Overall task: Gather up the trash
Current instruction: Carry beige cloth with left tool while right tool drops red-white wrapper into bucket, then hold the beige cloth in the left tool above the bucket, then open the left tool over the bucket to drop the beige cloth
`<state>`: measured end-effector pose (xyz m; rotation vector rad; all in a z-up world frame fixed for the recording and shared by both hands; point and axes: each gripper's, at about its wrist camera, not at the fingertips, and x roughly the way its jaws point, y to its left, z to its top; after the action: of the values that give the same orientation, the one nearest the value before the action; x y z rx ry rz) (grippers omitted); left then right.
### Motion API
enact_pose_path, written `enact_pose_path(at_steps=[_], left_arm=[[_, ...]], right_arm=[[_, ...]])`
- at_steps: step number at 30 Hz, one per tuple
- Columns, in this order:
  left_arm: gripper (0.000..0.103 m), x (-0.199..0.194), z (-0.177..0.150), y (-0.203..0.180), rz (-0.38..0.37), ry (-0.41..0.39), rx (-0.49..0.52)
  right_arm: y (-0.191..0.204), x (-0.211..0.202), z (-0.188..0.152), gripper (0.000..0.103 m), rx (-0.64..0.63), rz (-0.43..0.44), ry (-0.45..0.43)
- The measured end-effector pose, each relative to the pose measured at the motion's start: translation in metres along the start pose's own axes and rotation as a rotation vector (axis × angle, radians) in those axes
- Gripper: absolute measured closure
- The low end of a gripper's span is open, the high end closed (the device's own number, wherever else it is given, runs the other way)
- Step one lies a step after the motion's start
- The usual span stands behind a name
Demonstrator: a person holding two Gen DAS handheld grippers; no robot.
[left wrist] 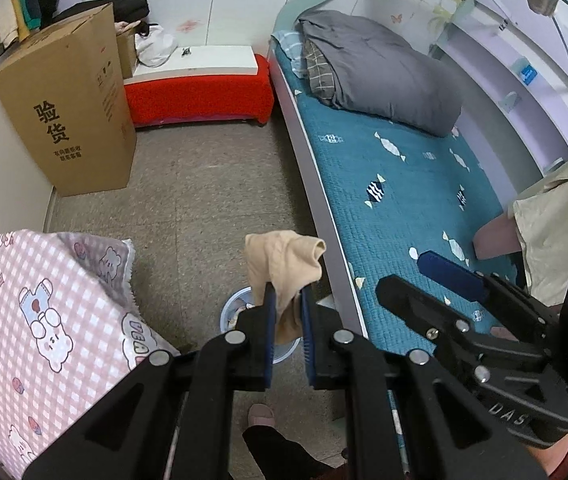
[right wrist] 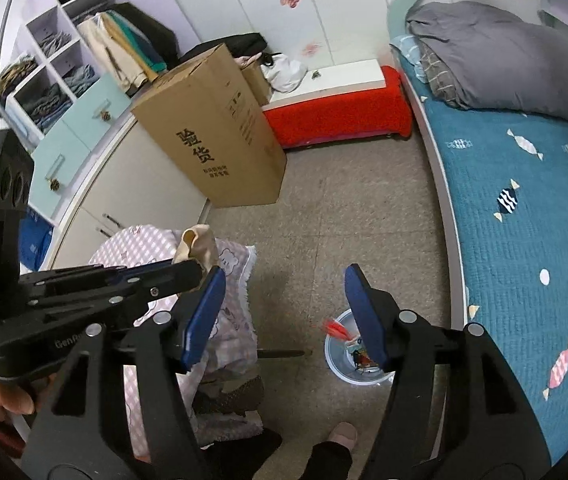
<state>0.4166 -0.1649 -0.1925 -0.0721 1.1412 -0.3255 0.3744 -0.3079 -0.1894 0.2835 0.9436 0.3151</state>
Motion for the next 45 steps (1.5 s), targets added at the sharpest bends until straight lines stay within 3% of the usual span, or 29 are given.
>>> enact_pose_path(at_steps=[30, 33, 34, 36, 45], left_arm=[[0.091, 0.005, 0.007, -0.047, -0.029, 0.002, 0.104], [0.082, 0.005, 0.007, -0.051, -0.048, -0.001, 0.110], [0.064, 0.006, 0.007, -0.053, -0.047, -0.001, 0.106], [0.038, 0.004, 0.007, -0.053, -0.036, -0.014, 0.096], [0.037, -0.002, 0.002, -0.040, -0.025, -0.017, 0.055]], right_arm=[[-0.027, -0.049, -0.017, 0.037, 0.113, -0.090, -0.114], [-0.032, -0.055, -0.019, 0.037, 0.132, -0.101, -0.131], [-0.034, -0.056, -0.020, 0.036, 0.138, -0.104, -0.135], [-0.037, -0.058, -0.022, 0.036, 0.148, -0.110, -0.139], [-0.030, -0.052, -0.025, 0.036, 0.145, -0.097, -0.116]])
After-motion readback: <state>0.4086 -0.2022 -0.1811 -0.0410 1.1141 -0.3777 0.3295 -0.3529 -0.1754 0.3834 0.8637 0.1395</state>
